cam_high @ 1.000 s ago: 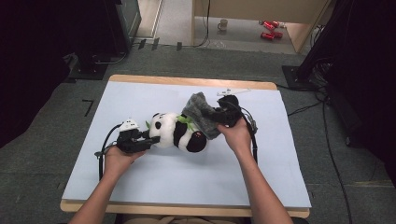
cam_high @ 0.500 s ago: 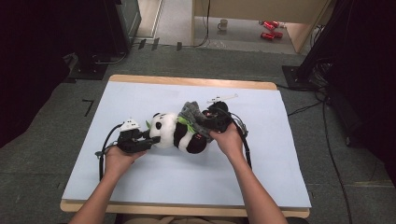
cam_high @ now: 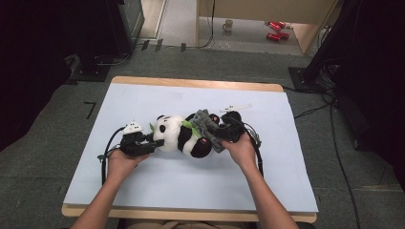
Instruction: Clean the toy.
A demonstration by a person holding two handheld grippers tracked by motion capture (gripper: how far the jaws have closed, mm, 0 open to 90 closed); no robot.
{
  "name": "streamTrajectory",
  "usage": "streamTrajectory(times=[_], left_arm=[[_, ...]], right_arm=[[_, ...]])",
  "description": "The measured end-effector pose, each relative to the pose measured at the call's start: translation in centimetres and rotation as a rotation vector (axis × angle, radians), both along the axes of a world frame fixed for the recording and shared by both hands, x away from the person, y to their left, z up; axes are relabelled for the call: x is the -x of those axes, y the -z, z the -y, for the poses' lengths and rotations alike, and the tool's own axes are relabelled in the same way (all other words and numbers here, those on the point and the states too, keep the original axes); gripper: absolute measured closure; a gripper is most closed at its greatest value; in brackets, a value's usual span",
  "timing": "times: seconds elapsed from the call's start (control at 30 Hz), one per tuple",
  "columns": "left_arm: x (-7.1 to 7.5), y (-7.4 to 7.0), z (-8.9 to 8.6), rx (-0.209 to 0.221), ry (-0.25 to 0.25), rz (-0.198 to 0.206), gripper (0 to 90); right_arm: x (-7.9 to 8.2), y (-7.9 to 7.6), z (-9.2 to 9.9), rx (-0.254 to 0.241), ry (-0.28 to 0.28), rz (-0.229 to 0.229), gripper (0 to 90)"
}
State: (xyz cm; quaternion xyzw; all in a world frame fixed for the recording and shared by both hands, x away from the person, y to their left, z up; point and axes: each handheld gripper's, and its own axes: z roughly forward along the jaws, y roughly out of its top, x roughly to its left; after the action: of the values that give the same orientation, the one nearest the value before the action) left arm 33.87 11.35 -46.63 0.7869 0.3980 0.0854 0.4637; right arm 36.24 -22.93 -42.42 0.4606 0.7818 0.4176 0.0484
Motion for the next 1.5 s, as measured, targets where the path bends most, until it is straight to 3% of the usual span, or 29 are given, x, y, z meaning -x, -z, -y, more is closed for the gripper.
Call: streamTrajectory(times=[0.47,0.63,0.77,0.93,1.07,1.5], left_arm=[[-0.2,0.0,-0.1,0.020,-0.007,-0.015,54.2],[-0.3,-0.1,0.0,0.022,-0.017,-0.026,53.9],[-0.6,-0.3,0.0,0.024,-0.021,-0.035,53.7],[-1.2,-0.6,-0.1,0.048,-0.031,-0.060,53.6],[-1.3,-0.7,0.1,0.047,-0.034,-0.063,53.6],[-1.2,-0.8,0.5,0.023,-0.036,-0.054,54.0]], right_arm=[[1.7,1.7,2.5,-0.015,0.016,-0.025,76.3],[2.1,2.0,2.9,0.015,0.023,-0.028,76.3],[2.1,2.6,3.4,0.012,0.034,-0.057,76.2],[1.9,3.1,4.6,0.049,0.080,-0.110,76.1],[2.2,1.7,5.6,0.013,0.119,-0.083,76.1],[3.3,-4.5,4.5,-0.037,0.077,0.014,76.1]])
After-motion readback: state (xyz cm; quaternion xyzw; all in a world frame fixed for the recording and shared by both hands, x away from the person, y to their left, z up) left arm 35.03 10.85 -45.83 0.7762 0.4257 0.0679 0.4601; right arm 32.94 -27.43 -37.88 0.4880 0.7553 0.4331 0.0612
